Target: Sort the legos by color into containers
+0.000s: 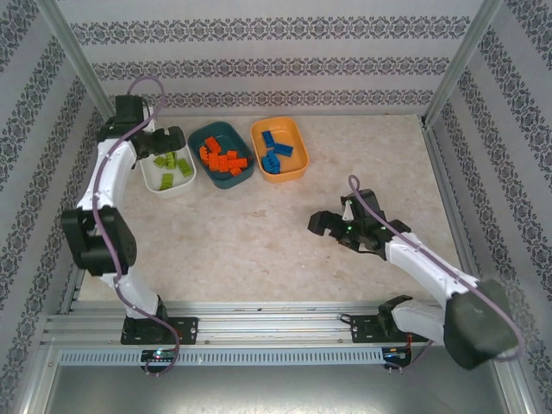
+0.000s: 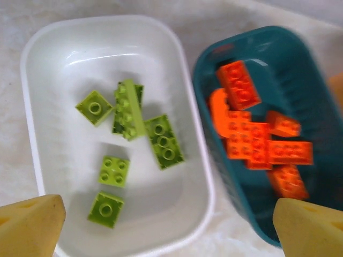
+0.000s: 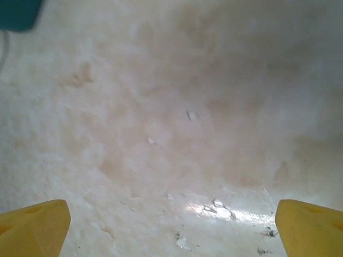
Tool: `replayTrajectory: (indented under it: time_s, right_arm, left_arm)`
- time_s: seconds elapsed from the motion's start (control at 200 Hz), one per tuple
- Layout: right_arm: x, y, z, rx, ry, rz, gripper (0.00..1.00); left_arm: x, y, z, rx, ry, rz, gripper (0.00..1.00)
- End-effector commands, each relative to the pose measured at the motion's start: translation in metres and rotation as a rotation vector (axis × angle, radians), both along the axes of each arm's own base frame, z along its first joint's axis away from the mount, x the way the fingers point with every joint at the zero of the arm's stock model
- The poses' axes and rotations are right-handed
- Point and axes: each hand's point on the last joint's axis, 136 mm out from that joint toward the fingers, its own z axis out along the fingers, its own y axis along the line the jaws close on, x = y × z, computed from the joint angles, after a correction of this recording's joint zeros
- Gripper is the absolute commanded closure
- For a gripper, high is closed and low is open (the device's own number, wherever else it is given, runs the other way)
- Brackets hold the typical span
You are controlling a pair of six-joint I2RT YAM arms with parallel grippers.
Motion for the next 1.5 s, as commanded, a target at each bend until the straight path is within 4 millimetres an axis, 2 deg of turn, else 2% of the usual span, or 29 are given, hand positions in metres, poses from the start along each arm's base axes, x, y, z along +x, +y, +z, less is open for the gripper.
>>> replayTrajectory:
  time_s: [0.0,0.095,0.2,0.245,0.315,0.365,0.45,0.54,0.61,0.739,0.859,1.094,1.289,1.499]
  right_arm:
    - [0.021,-0.020,0.043,-0.098,-0.208,-0.041,0.02]
    - [0.036,-0.043,0.080,-0.196,-0.442,-0.100,0.02]
    - [0.049,-0.068,0.113,-0.328,-0.723,-0.170,0.02]
    - [0.053,-0.083,0.120,-0.424,-0.818,-0.197,0.02]
    - [0.062,-0.100,0.127,-0.537,-0.878,-0.225,0.02]
    - [0.070,-0.114,0.120,-0.610,-0.849,-0.223,0.02]
    - [0.085,-0.131,0.100,-0.665,-0.807,-0.234,0.02]
    - [0.102,-0.147,0.079,-0.685,-0.804,-0.260,0.02]
    - [0.114,-0.159,0.062,-0.714,-0.768,-0.274,0.02]
    - [0.130,-0.166,0.033,-0.694,-0.728,-0.275,0.02]
    - [0.133,-0.167,0.015,-0.693,-0.736,-0.276,0.02]
    - [0.134,-0.171,0.003,-0.678,-0.769,-0.309,0.02]
    - [0.135,-0.172,0.004,-0.677,-0.769,-0.315,0.02]
    - [0.137,-0.170,0.003,-0.678,-0.767,-0.303,0.02]
  left_arm:
    - [-0.009,-0.019,0.022,-0.124,-0.124,-0.031,0.00]
    - [-0.025,-0.032,0.030,-0.189,-0.200,-0.046,0.00]
    - [-0.040,-0.035,0.023,-0.221,-0.272,-0.020,0.00]
    - [-0.043,-0.031,0.018,-0.219,-0.312,0.012,0.00]
    - [-0.052,-0.012,-0.002,-0.203,-0.360,0.158,0.00]
    - [-0.060,-0.002,-0.009,-0.166,-0.422,0.200,0.00]
    - [-0.071,-0.002,-0.014,-0.048,-0.529,0.135,0.00]
    - [-0.081,0.009,-0.030,0.033,-0.538,0.172,0.00]
    - [-0.083,0.009,-0.043,0.091,-0.531,0.135,0.00]
    - [-0.085,0.011,-0.063,0.137,-0.514,0.112,0.00]
    - [-0.087,0.009,-0.073,0.173,-0.545,0.082,0.00]
    - [-0.086,0.004,-0.105,0.203,-0.507,0.023,0.00]
    - [-0.077,-0.007,-0.110,0.172,-0.559,-0.041,0.00]
    - [-0.077,-0.027,-0.115,0.159,-0.618,-0.151,0.00]
